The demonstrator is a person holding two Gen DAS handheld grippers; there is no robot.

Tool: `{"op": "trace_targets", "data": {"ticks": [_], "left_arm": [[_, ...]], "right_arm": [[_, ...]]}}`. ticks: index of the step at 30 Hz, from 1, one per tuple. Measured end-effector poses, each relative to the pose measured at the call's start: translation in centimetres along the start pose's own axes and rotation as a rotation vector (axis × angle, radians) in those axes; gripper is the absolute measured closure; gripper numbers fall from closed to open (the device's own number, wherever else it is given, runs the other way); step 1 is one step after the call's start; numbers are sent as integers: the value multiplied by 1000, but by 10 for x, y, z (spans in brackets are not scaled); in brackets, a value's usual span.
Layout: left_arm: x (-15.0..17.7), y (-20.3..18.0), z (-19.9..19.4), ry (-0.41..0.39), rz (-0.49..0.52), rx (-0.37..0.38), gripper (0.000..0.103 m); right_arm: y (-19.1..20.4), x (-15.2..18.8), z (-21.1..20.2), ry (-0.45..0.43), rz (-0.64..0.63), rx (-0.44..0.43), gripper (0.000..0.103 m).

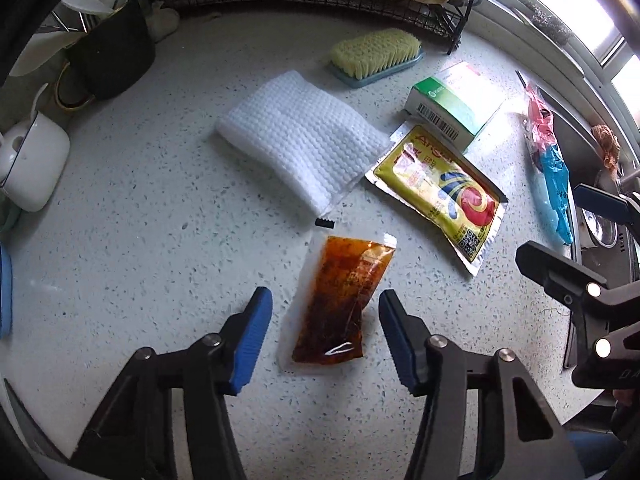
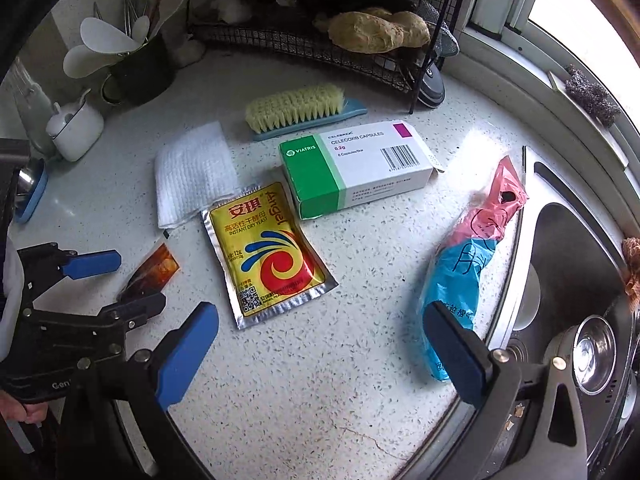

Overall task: Collect trash
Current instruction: 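Close the left tool on the brown sauce sachet, then close the right tool on the white wet wipe while the left tool holds the sachet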

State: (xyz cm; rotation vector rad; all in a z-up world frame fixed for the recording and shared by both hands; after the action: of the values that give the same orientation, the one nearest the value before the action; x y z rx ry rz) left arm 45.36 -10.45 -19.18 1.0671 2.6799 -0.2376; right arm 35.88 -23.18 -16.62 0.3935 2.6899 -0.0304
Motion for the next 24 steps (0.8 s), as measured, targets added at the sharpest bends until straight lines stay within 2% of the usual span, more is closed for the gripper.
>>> {"op": "trace_targets", "data": {"ticks": [3,7,11,16,24], "left_arm": [[-2,-1,0,3,-11,29,72],[1,-8,-3,2,2,52,81],[4,-4,-16,-36,-24,39,83],[1,22,-44,-105,-113,6,83],[1,72,-64,-165,-257,-108,83]], "right_arm": [[-1,1,-2,3,-9,5,1],[-2,2,-4,-3,-5,4,1],[2,-4,-7,-17,-19,-15,1],[21,-24,-11,-50,-68,-64,1],[69,-62,-9,-89,-201,-147,1]]}}
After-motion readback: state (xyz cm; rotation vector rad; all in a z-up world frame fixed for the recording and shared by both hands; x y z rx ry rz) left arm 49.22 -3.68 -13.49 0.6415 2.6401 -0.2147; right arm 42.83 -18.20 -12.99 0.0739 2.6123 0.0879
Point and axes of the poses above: each gripper's, at about its wrist camera, not at the fingertips, and z roughly the way its jaws point, y to its left, x to its underside, the point moved 1 cm from there along z, roughly the way its jaws point, and after that the axes turned 2 degrees about -x, right-handed, at the moved point
